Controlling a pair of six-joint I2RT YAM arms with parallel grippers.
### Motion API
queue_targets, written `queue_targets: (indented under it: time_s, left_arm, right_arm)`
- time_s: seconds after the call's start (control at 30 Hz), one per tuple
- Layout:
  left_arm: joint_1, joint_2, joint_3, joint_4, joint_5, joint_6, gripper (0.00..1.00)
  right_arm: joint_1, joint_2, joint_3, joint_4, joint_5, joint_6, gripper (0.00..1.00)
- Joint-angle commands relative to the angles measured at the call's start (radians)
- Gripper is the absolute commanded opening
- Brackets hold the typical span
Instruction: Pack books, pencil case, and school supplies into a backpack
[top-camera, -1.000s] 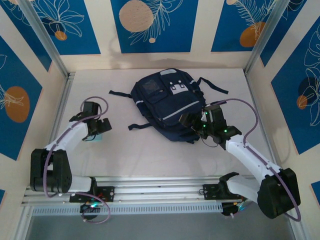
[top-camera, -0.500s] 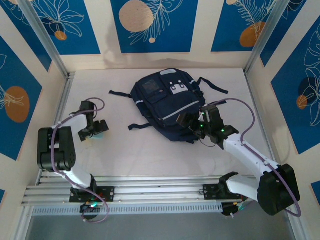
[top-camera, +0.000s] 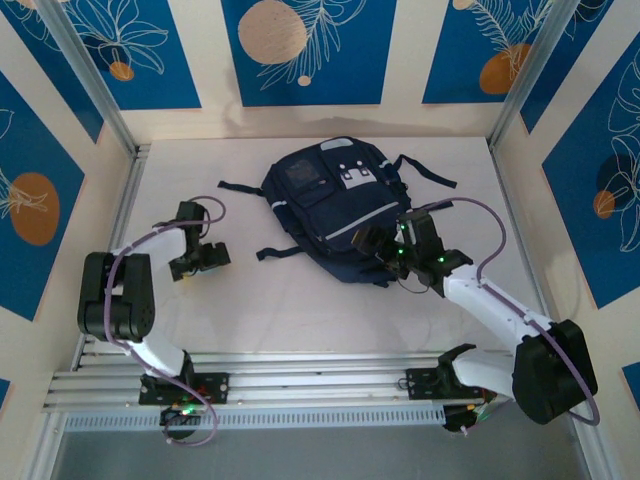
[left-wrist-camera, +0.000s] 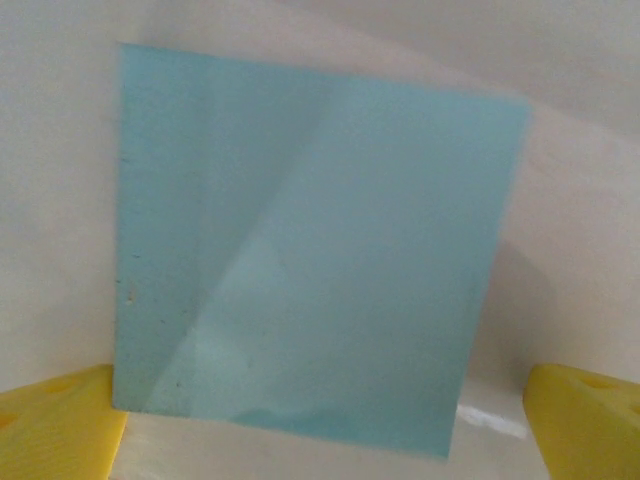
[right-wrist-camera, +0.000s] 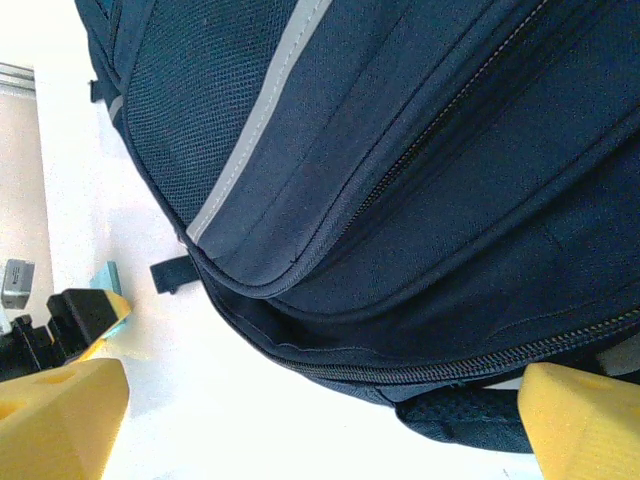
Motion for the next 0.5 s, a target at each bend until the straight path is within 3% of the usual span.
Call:
queue_targets:
  time_s: [0.0, 0.2, 0.47]
  left_arm:
    - [-0.037, -0.032, 0.042, -0.103, 0.095, 0.005, 1.0]
    - [-0.038, 0.01, 0.096, -0.156, -0.061, 0.086, 1.0]
    - [-0.038, 0.112, 0.111, -0.082, -0.015, 0.042, 1.0]
  right_arm:
    - [0.015, 0.01, 0.02, 0.011, 0.02, 0.012, 1.0]
    - [0.025, 0.023, 0.021, 0.017, 0.023, 0.019, 1.0]
    - [0.028, 0.024, 0.021, 0.006, 0.033, 0.009, 1.0]
